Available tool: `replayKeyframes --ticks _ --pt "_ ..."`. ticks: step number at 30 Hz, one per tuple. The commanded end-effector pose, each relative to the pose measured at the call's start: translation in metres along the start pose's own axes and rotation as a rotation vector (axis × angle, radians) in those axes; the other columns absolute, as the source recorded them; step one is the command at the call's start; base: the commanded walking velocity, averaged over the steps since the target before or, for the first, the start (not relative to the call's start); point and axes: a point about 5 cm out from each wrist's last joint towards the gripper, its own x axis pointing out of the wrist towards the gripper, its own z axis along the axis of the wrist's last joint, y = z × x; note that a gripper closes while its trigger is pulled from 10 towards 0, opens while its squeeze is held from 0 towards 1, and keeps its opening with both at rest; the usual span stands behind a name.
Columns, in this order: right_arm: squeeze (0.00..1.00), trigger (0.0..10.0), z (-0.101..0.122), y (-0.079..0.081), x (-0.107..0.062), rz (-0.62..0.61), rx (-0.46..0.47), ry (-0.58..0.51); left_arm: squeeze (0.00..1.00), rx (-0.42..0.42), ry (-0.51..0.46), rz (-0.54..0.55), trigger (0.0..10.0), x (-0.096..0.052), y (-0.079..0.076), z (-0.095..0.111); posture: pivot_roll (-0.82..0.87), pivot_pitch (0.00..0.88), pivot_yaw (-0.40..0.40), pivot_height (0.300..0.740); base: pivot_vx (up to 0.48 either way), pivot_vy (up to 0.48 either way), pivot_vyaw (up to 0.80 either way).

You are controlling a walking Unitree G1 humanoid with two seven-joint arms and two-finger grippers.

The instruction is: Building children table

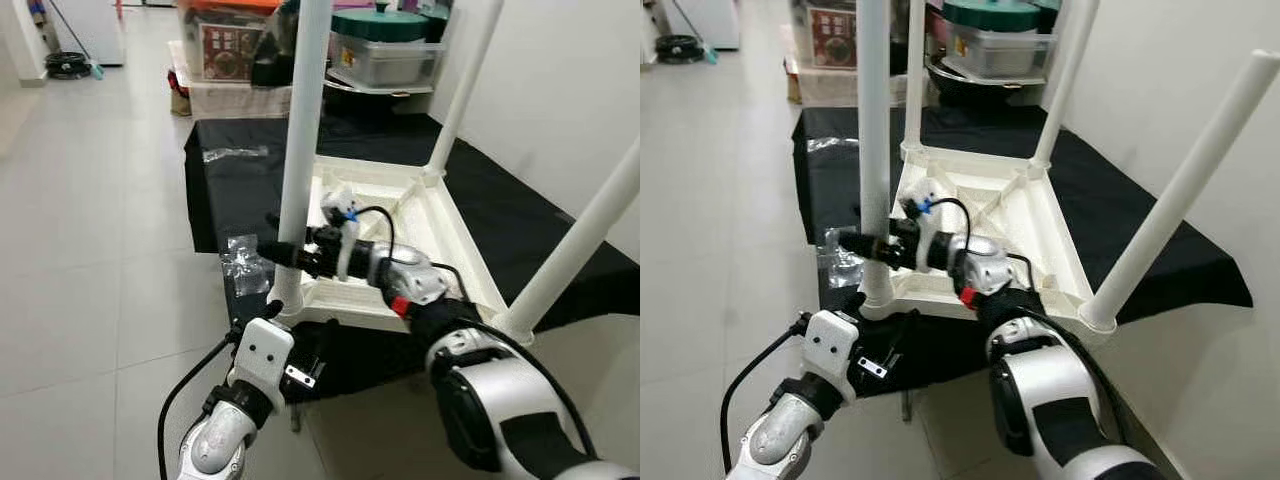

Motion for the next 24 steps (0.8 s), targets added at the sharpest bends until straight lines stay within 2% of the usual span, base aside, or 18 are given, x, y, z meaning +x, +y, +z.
replayKeyframes --ticks 1,6,8,9,10,11,12,13,14,15,16,17,18,20,21,23,24 --pt "0.00 0.0 -0.006 0.003 0.003 -0.039 -0.012 0.002 0.00 -0.003 0.013 -0.006 10.0 -0.001 -0.002 -0.004 0.08 0.019 -0.130 0.740 0.000 0.000 0.00" --pt "0.00 0.0 -0.007 0.002 0.002 -0.073 0.019 -0.029 0.00 -0.005 0.012 -0.005 10.0 -0.001 -0.003 -0.004 0.08 0.017 -0.133 0.740 0.000 0.000 0.00" --pt "0.00 0.0 -0.006 -0.004 -0.001 -0.159 0.023 -0.054 0.00 -0.006 0.011 -0.003 10.0 -0.001 -0.003 -0.004 0.08 0.017 -0.133 0.740 0.000 0.000 0.00" --pt "0.00 0.0 -0.005 -0.012 -0.003 -0.277 0.028 -0.065 0.00 -0.006 0.012 -0.003 10.0 -0.001 -0.003 -0.004 0.08 0.015 -0.133 0.740 0.000 0.000 0.00" --pt "0.00 0.0 -0.005 -0.012 -0.003 -0.277 0.028 -0.065 0.00 -0.006 0.012 -0.003 10.0 -0.001 -0.003 -0.004 0.08 0.015 -0.133 0.740 0.000 0.000 0.00" --pt "0.00 0.0 -0.005 -0.025 -0.010 -0.497 0.007 -0.048 0.00 -0.006 0.013 -0.004 10.0 -0.001 -0.003 -0.004 0.07 0.014 -0.128 0.740 0.000 0.000 0.00" --pt "0.00 0.0 -0.005 -0.025 -0.010 -0.497 0.007 -0.048 0.00 -0.006 0.013 -0.004 10.0 -0.001 -0.003 -0.004 0.07 0.014 -0.128 0.740 0.000 0.000 0.00" --pt "0.00 0.0 -0.007 -0.038 -0.023 -0.743 0.002 -0.032 0.00 -0.005 0.014 -0.006 10.0 -0.001 -0.003 -0.004 0.07 0.013 -0.127 0.740 0.000 0.000 0.00" --pt "0.00 0.0 -0.007 -0.038 -0.023 -0.743 0.002 -0.032 0.00 -0.005 0.014 -0.006 10.0 -0.001 -0.003 -0.004 0.07 0.013 -0.127 0.740 0.000 0.000 0.00" --pt "0.00 0.0 -0.010 -0.046 -0.035 -0.940 0.029 -0.031 0.00 -0.004 0.014 -0.007 10.0 -0.001 -0.003 -0.004 0.07 0.009 -0.127 0.740 0.000 0.000 0.00" --pt "0.00 0.0 -0.013 -0.050 -0.042 -1.049 0.051 -0.031 0.00 -0.004 0.015 -0.009 10.0 -0.001 -0.003 -0.005 0.07 0.009 -0.127 0.740 0.000 0.000 0.00" --pt "0.00 0.0 -0.013 -0.050 -0.042 -1.049 0.051 -0.031 0.00 -0.004 0.015 -0.009 10.0 -0.001 -0.003 -0.005 0.07 0.009 -0.127 0.740 0.000 0.000 0.00" --pt "0.00 0.0 -0.017 -0.052 -0.048 -1.150 0.083 -0.031 0.00 -0.003 0.016 -0.010 10.0 -0.001 -0.003 -0.005 0.07 0.011 -0.124 0.740 0.000 0.000 0.00" --pt "0.00 0.0 -0.017 -0.052 -0.048 -1.150 0.083 -0.031 0.00 -0.003 0.016 -0.010 10.0 -0.001 -0.003 -0.005 0.07 0.011 -0.124 0.740 0.000 0.000 0.00" --pt "0.00 0.0 -0.023 -0.050 -0.055 -1.313 0.135 -0.037 0.00 -0.001 0.015 -0.010 10.0 -0.001 -0.003 -0.005 0.08 0.012 -0.130 0.740 0.000 0.000 0.00" --pt "0.00 0.0 -0.024 -0.049 -0.056 -1.352 0.154 -0.034 0.00 -0.001 0.015 -0.009 10.0 -0.001 -0.003 -0.005 0.08 0.013 -0.127 0.740 0.000 0.000 0.00" --pt "0.00 10.0 -0.023 -0.045 -0.048 -1.306 0.186 -0.057 0.00 -0.001 0.015 -0.009 10.0 -0.001 -0.003 -0.004 0.08 0.015 -0.127 0.740 0.000 0.000 0.00"
